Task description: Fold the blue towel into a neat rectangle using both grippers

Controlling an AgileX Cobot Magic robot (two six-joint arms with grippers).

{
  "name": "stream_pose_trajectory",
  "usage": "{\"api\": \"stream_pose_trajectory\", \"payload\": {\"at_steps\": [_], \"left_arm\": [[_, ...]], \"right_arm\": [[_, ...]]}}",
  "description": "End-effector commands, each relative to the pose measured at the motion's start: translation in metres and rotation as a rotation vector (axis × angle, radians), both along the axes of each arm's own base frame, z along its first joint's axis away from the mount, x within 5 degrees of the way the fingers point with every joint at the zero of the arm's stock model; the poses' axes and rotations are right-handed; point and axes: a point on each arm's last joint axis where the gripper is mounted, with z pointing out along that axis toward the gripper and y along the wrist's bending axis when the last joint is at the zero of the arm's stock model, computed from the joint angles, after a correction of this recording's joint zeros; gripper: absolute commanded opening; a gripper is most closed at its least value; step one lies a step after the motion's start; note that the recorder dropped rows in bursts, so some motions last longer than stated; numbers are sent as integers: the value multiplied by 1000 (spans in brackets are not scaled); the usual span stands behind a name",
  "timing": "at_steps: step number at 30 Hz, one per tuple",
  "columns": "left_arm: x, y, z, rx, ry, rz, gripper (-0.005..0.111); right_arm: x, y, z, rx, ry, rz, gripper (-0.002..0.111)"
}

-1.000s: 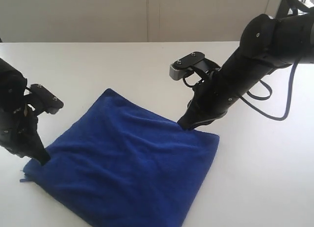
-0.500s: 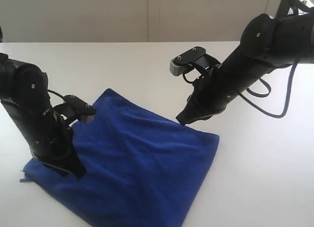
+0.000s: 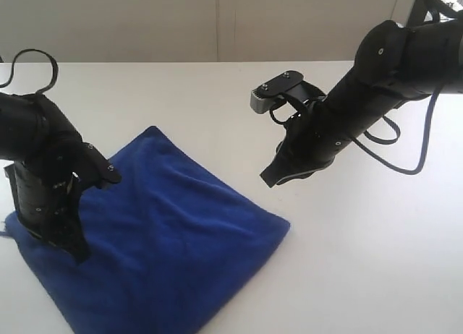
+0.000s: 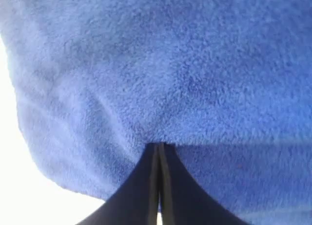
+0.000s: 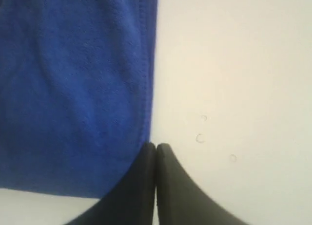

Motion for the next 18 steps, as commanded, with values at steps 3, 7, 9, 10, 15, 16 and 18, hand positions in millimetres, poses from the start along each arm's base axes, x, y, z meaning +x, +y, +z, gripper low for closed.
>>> {"api": "stream_pose_trajectory", "payload": {"at_steps": [3,7,9,10,15,16,18], "left_arm": [[24,17,5,110,-113,2,0],[28,12,27,119,-150,9,0],[23,8,42,76,-182,22,0],[19,6,49,31,-190,49,0],[-6,-13,53,-315,-123,52,0],[-12,-18,47,-389,-96,56,0],[-18,-22,38,-451,-71,37,0]], "right_arm": [[-3,1,2,-1,1,15,0],[-3,7,4,55,1,-15,0],[-3,16,7,103,-10,-5,0],[-3,21,7,124,-12,16,0],[10,52,6,241,5,57,0],[14,57,2,258,23,55,0],[22,68,-6,298,68,57,0]]}}
